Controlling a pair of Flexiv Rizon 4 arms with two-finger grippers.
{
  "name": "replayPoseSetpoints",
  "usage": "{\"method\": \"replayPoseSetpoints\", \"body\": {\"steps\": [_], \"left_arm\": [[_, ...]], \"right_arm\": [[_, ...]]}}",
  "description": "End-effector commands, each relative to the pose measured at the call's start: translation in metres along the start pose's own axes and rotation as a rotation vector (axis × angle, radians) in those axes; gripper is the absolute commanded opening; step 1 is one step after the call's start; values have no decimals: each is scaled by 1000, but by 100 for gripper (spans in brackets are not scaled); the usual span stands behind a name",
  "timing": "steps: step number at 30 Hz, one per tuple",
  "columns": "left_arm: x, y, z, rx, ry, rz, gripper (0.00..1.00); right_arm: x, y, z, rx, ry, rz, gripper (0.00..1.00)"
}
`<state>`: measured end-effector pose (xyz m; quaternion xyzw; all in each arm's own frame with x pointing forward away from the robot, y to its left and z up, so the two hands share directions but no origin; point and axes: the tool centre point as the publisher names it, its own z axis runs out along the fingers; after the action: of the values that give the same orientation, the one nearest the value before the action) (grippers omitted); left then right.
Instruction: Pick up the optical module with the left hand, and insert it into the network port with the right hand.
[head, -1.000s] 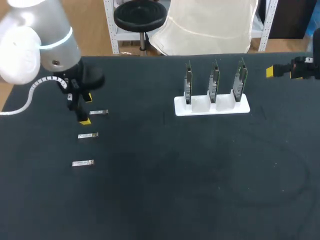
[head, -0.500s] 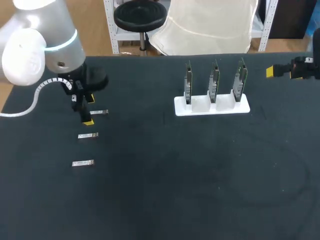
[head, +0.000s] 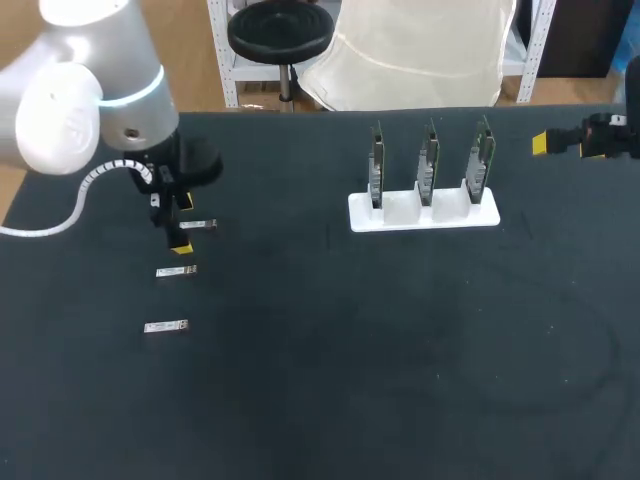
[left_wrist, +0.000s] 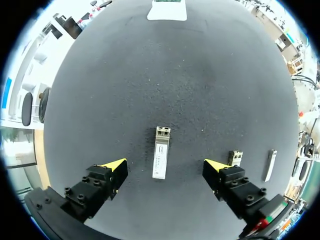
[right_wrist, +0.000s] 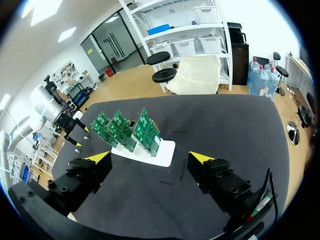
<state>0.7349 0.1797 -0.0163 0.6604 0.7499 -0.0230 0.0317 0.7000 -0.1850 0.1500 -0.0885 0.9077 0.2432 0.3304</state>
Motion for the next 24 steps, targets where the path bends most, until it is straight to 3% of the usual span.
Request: {"method": "replayPoseSetpoints", "body": {"steps": [1,11,13,14,16,24], "left_arm": [[0,2,3,4,13,3,100],[1,3,6,10,14,-5,100],[1,3,7,8,13,-4,50],[1,3,8,8,12,-3,37],[1,3,8,6,10,-2,0],[2,2,8,3,0,-10,0]], "right_arm": [[0,0,0,0,0,0,100],[0,0,0,0,0,0,100],[0,0,0,0,0,0,100],[0,0,0,0,0,0,100],[0,0,0,0,0,0,100],[0,0,0,0,0,0,100]]}}
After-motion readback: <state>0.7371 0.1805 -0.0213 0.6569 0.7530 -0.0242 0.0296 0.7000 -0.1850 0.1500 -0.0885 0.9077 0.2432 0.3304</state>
